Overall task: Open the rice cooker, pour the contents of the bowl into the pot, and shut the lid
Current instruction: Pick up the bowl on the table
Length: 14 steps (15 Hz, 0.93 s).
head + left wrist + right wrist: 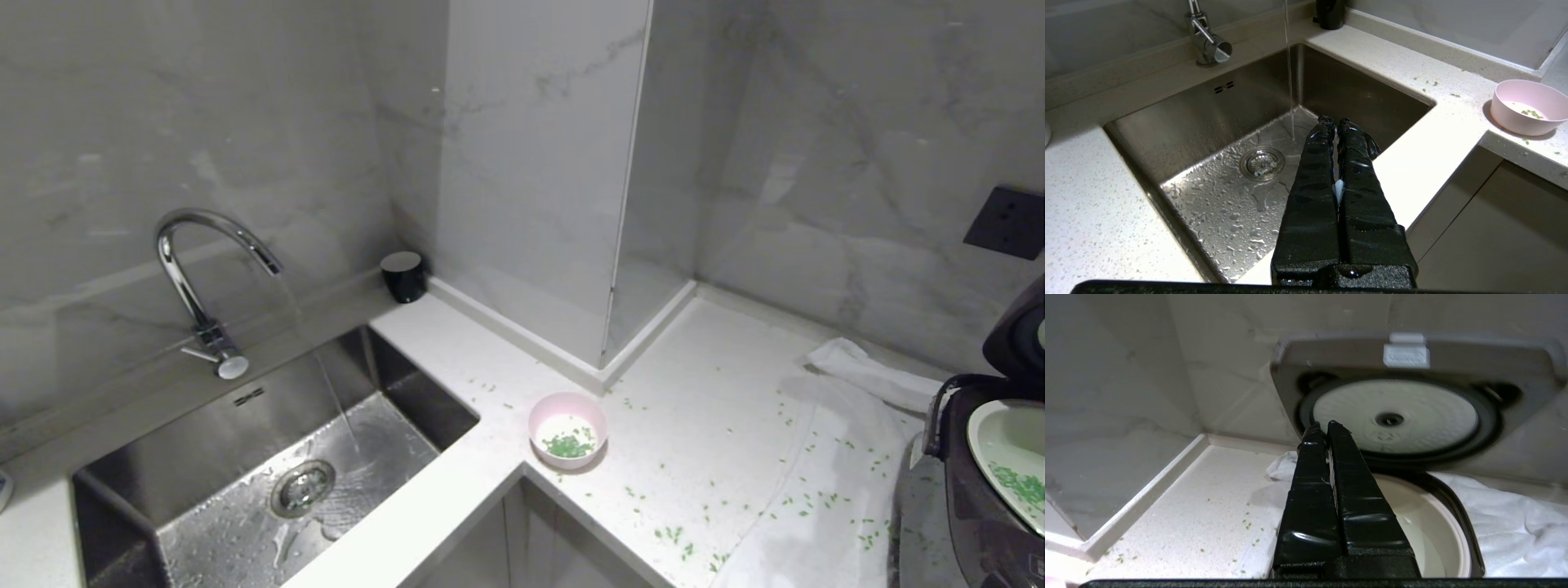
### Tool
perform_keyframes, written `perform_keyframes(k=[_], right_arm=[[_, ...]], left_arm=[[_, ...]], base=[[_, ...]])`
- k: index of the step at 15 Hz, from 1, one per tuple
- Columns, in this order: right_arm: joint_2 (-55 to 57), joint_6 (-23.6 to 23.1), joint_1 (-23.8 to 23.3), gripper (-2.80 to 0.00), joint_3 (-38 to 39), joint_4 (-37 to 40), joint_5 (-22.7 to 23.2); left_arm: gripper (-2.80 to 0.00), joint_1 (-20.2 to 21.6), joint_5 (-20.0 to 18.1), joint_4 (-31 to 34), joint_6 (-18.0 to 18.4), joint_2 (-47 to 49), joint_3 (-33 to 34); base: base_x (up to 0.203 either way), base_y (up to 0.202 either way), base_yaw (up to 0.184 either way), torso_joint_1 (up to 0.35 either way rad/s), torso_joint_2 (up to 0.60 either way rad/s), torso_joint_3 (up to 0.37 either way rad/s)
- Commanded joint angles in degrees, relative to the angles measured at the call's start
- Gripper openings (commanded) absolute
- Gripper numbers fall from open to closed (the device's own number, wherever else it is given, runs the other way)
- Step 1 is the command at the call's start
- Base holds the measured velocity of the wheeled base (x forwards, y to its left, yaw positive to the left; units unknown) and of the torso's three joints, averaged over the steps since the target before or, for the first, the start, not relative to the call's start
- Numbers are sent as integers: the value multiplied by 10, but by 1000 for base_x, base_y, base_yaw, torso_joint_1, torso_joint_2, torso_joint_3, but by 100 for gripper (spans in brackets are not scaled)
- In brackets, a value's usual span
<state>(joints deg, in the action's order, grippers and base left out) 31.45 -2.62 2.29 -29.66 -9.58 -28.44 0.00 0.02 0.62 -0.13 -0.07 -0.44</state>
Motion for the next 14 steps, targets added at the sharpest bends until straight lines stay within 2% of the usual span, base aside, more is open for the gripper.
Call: perform_keyframes(k=[1,6,7,10,12,14], right_arm=[[-120,-8,-3,-280,56,0,29],[-300,-62,-15,-280,177,50,213],[-315,-74,-17,-280,212,56,239],[-315,-86,-18,-280,295,43,266],[-314,-64,-18,-280,298,62,289],[-314,-60,-18,-280,296,116,304]], left_arm=[[-280,1,1,0,0,0,0],[-280,1,1,0,0,0,0],[-280,1,1,0,0,0,0],[-280,1,1,1,0,0,0],[-280,0,1,1,0,0,0],[-280,2,1,4,2,0,-2]], base=[[0,0,0,0,0,0],[0,0,0,0,0,0],[0,0,0,0,0,0],[0,0,0,0,0,0],[0,0,0,0,0,0],[0,0,0,0,0,0]])
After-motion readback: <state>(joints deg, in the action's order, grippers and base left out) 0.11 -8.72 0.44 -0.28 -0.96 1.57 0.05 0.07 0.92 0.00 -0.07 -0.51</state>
